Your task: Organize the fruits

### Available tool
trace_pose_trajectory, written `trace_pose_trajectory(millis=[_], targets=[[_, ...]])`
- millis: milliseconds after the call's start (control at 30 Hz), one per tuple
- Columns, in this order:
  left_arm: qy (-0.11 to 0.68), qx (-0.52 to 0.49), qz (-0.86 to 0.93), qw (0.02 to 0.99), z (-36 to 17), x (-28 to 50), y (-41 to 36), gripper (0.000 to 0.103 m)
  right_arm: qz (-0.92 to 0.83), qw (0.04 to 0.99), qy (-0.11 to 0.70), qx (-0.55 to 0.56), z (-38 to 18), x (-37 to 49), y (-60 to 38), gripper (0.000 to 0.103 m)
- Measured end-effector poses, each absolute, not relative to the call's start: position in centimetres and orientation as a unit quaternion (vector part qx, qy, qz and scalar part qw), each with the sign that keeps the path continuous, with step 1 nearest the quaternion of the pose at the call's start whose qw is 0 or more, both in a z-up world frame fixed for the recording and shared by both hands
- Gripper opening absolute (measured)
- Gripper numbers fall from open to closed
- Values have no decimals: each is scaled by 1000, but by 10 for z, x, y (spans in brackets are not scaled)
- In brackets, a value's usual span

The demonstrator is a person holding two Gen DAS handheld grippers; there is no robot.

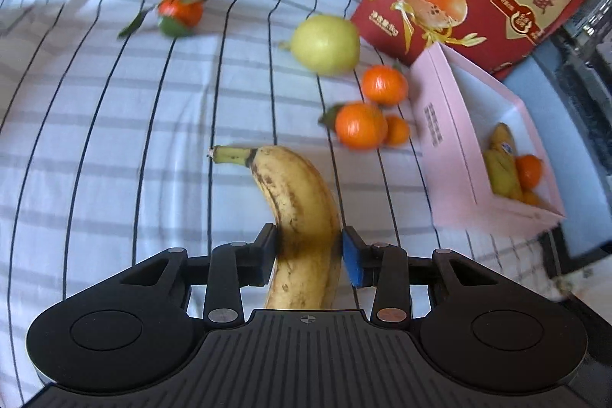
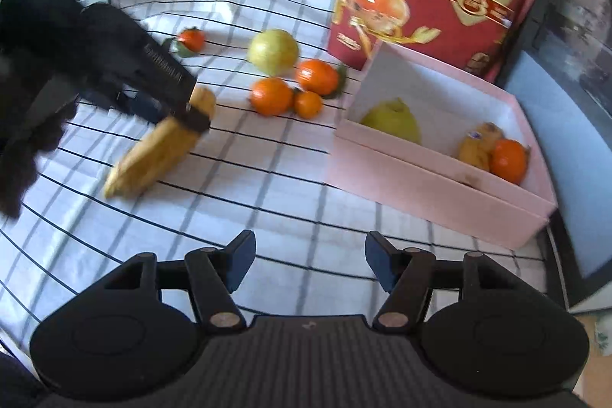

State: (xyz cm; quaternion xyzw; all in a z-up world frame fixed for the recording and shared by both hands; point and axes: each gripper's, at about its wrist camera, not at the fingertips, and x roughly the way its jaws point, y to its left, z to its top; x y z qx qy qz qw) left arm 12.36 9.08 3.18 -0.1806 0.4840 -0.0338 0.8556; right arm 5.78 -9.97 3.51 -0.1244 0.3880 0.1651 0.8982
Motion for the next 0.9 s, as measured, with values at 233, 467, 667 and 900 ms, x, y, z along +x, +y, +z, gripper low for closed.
trace_pose_trajectory(millis=[233, 467, 667, 900], targets=[[470, -239, -48, 848, 33, 90, 123, 38, 189, 900, 384, -82, 46, 58, -71, 64], [424, -212, -28, 880, 54, 56, 160, 38, 214, 888, 407, -21, 44, 75, -33, 64], [413, -181, 3, 893, 57, 34, 189, 38, 209, 878, 431, -20, 19, 87, 7, 64], [380, -90, -17, 920, 64, 67, 201, 38, 213, 882, 418, -46, 16, 79, 8, 42]])
